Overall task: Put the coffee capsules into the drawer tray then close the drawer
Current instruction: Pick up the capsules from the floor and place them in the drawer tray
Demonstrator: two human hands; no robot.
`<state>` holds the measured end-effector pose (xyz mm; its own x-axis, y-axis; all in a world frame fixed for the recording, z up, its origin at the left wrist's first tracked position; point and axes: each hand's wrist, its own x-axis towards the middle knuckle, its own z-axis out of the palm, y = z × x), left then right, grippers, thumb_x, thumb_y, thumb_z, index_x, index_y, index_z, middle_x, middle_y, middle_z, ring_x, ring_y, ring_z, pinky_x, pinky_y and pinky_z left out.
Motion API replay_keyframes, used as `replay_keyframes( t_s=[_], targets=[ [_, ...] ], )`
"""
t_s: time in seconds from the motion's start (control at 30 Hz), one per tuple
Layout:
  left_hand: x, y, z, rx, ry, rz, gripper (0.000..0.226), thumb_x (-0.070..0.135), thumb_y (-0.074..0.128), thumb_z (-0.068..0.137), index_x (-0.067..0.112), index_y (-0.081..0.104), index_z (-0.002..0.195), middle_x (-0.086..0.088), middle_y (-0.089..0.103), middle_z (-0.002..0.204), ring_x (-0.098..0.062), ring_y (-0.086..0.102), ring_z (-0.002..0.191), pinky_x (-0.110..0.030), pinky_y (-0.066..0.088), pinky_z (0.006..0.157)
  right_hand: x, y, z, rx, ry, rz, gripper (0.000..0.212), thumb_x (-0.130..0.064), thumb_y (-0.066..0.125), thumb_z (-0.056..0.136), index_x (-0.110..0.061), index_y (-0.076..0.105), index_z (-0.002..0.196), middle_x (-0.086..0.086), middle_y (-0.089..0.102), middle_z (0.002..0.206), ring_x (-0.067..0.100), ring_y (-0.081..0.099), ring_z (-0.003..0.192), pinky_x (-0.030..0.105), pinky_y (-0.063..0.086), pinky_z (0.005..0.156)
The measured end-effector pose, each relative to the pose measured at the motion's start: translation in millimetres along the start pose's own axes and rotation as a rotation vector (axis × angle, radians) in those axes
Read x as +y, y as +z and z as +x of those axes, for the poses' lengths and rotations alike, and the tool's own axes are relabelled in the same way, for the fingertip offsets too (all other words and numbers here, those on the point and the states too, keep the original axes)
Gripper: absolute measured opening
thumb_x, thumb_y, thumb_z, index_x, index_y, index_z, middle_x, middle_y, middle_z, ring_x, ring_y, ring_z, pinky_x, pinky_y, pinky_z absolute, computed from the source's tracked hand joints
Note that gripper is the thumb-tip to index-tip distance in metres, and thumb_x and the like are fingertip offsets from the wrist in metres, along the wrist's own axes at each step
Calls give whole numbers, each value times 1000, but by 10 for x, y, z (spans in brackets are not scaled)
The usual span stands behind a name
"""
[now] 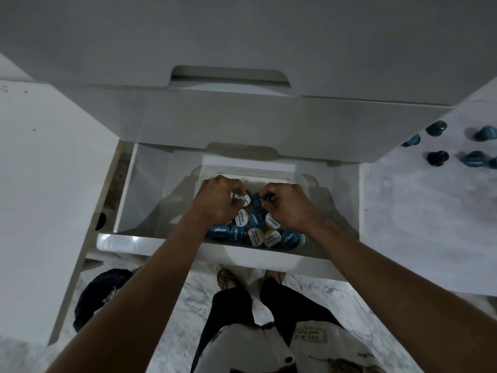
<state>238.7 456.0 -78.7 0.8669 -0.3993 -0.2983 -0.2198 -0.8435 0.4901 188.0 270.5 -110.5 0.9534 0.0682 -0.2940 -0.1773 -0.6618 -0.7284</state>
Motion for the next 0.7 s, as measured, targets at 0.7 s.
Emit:
replay_keyframes(
  t_s=[0.7],
  targets=[
    [383, -226, -648, 235, 189, -214, 26, 22, 75, 82, 18, 69, 107, 5, 71, 102, -9, 64, 94, -21, 48, 86, -445, -365, -1039, 463, 17, 198, 34, -19, 71, 86, -17, 63, 120, -3, 66, 101, -5, 59, 76, 2, 48, 71]
  ],
)
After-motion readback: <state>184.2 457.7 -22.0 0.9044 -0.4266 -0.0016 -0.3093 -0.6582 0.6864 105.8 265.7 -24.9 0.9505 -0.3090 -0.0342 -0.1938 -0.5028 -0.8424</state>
